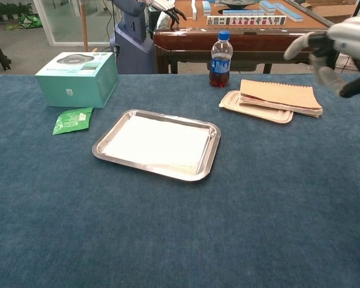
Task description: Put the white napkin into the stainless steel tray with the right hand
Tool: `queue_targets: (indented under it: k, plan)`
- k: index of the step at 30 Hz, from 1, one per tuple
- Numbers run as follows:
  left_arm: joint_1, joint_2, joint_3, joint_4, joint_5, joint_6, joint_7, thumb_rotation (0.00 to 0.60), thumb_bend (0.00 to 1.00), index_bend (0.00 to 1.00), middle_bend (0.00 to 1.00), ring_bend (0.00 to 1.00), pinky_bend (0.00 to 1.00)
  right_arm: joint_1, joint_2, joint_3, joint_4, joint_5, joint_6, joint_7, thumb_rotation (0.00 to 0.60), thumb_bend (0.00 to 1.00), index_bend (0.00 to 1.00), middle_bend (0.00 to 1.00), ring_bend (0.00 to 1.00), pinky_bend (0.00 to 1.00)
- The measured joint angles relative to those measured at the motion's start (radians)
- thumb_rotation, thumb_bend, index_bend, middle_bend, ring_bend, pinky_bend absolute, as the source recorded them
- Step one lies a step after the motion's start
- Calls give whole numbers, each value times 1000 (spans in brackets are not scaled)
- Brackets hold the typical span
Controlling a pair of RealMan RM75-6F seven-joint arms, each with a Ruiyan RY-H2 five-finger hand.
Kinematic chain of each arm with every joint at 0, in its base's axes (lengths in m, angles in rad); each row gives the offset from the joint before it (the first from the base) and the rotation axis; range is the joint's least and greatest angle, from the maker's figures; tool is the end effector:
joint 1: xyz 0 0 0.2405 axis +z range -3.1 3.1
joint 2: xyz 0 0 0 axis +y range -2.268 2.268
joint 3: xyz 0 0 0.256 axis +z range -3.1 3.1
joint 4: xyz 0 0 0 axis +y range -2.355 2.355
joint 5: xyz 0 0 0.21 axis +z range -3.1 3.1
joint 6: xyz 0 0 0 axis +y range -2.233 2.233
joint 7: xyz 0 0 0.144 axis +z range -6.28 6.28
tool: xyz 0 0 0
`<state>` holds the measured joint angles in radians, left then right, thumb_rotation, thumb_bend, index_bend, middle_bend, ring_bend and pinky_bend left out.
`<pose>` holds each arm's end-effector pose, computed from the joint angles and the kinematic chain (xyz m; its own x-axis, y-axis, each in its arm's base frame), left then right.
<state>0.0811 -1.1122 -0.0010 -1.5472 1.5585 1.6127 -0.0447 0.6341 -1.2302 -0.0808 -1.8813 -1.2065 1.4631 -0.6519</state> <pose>-0.3362 0.1172 0.1741 0.4258 -0.0089 0.9048 0.9019 0.0837 -0.4237 -0.1756 -0.2716 0.0927 0.6625 0.0292 0.7485 -0.7127 -0.2832 0.6418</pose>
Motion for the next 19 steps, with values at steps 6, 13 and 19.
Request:
queue_targets:
  k: [6, 13, 19]
  plan:
    - [-16, -1, -2, -9, 2, -17, 13, 600, 242, 196, 91, 89, 0, -162, 56, -46, -1, -73, 126, 79, 600, 625, 172, 312, 258, 516]
    - [-23, -2, 1, -22, 4, -25, 26, 600, 242, 196, 91, 89, 0, -273, 79, -79, 15, -127, 156, 140, 600, 624, 169, 311, 231, 463]
    - [-25, -2, 3, -23, 3, -25, 26, 600, 243, 196, 91, 89, 0, -325, 91, -75, 18, -147, 146, 166, 600, 624, 167, 311, 218, 390]
